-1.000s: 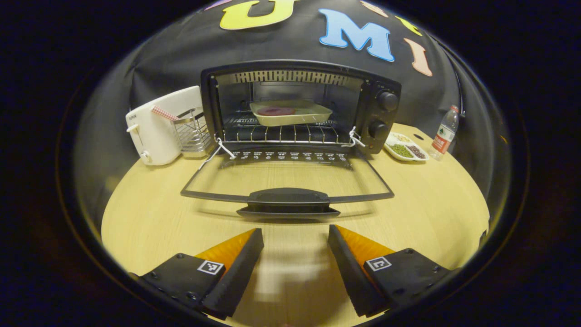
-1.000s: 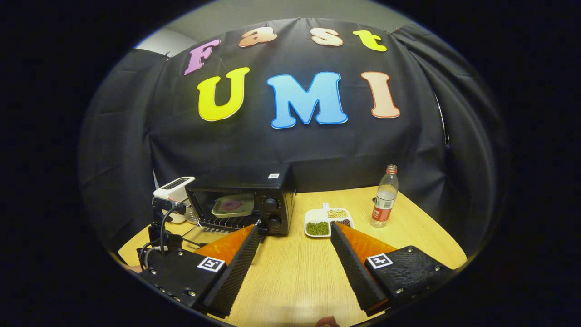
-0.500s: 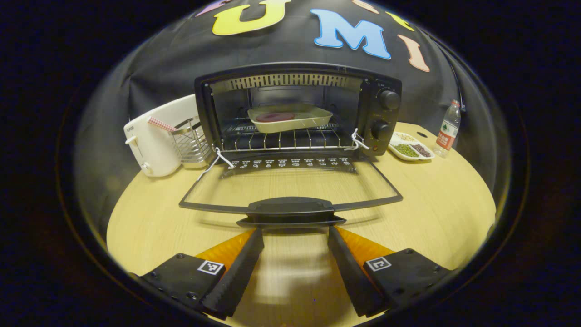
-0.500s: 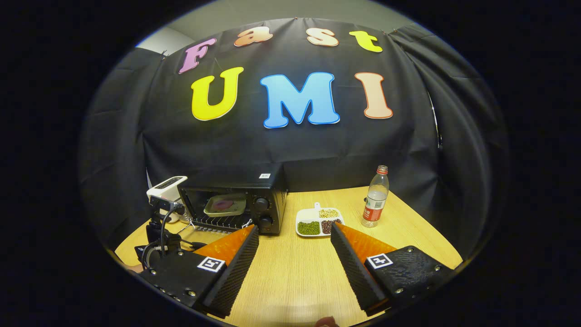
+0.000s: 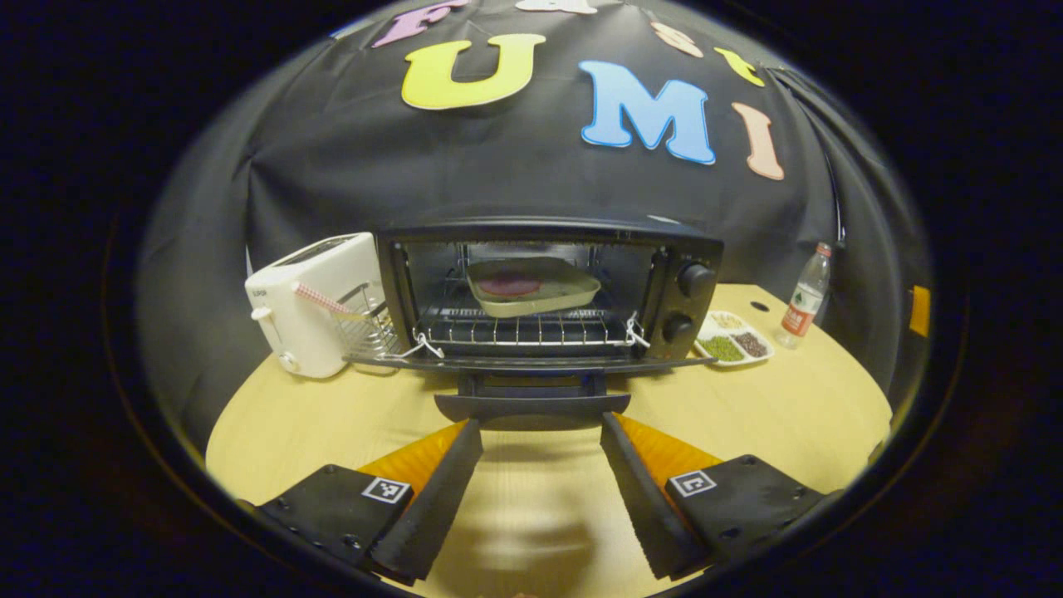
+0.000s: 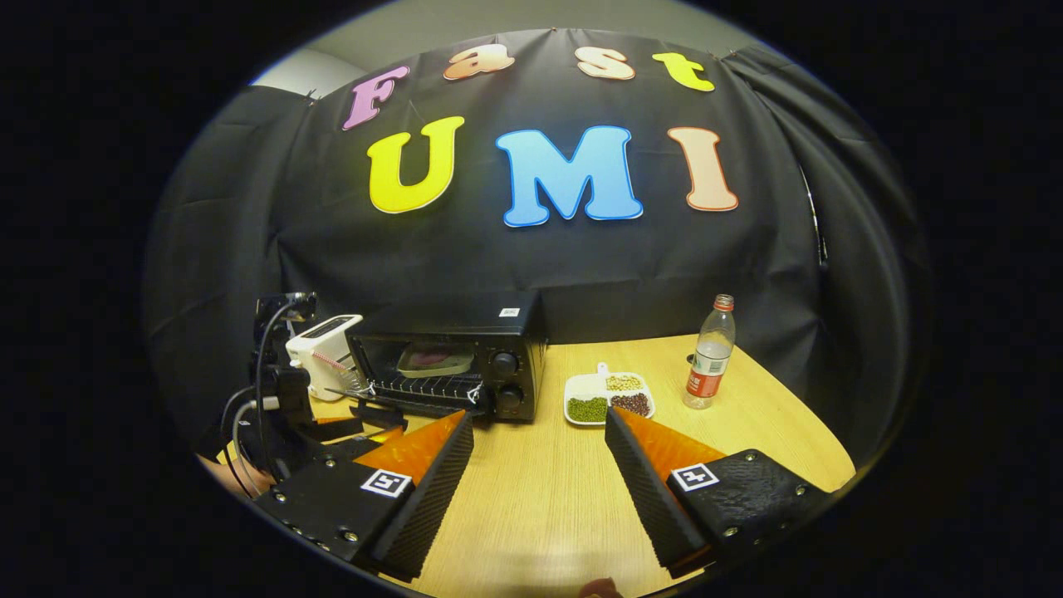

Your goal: Open the electric oven with the left hand, put the food in, and close the electric oven.

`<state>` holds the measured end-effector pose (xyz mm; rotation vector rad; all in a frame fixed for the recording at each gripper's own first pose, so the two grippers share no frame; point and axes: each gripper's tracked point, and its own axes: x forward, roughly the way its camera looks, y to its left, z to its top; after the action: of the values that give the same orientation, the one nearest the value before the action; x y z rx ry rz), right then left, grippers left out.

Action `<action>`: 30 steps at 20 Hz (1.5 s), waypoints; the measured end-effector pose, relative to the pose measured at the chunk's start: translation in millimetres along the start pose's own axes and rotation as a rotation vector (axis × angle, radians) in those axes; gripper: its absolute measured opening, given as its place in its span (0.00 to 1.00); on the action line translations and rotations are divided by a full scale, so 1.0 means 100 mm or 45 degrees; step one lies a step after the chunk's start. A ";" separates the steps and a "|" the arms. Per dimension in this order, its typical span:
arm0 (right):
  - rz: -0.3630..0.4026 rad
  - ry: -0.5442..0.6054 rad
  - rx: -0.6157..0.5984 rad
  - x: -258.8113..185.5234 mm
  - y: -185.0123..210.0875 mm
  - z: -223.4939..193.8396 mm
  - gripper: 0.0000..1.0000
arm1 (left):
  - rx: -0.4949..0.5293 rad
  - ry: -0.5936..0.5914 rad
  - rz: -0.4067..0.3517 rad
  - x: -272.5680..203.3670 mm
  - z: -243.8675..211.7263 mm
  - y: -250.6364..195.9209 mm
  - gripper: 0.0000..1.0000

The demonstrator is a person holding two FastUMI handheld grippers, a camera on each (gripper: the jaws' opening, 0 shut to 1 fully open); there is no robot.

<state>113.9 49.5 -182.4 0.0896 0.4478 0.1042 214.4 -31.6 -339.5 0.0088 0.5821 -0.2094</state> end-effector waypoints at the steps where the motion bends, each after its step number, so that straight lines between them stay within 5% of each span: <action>1: 0.004 0.003 0.002 0.01 0.01 0.00 0.98 | -0.009 -0.010 0.003 0.00 0.05 0.00 1.00; 15: -0.086 -0.076 0.025 0.05 -0.24 0.22 0.98 | 0.013 -0.302 -0.054 -0.12 1.00 -0.23 0.98; 20: -0.086 -0.187 -0.005 -0.29 -0.48 0.40 0.98 | -0.002 -0.441 -0.044 -0.92 1.34 -0.55 1.00; 21: -0.090 -0.205 -0.007 -0.38 -0.54 0.43 0.98 | -0.010 -0.467 -0.033 -1.10 1.36 -0.59 0.91; 22: -0.093 -0.226 -0.003 -0.49 -0.61 0.47 0.98 | -0.017 -0.489 -0.020 -1.29 1.38 -0.64 1.00; 25: -0.062 -0.276 -0.009 -0.79 -0.75 0.55 0.98 | -0.026 -0.559 0.040 -1.88 1.36 -0.73 1.00; 27: -0.040 -0.298 -0.038 -0.98 -0.82 0.56 0.98 | -0.026 -0.589 0.084 -2.21 1.28 -0.76 0.91; 28: -0.034 -0.307 -0.052 -1.05 -0.86 0.56 0.98 | -0.028 -0.595 0.104 -2.38 1.23 -0.76 1.00; 30: -0.026 -0.310 -0.064 -1.20 -0.92 0.52 0.98 | -0.029 -0.612 0.141 -2.66 1.14 -0.77 1.00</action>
<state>36.3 -59.0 -94.6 0.0476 0.2027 0.0834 44.8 -62.8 -95.1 -0.0304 0.1042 -0.0912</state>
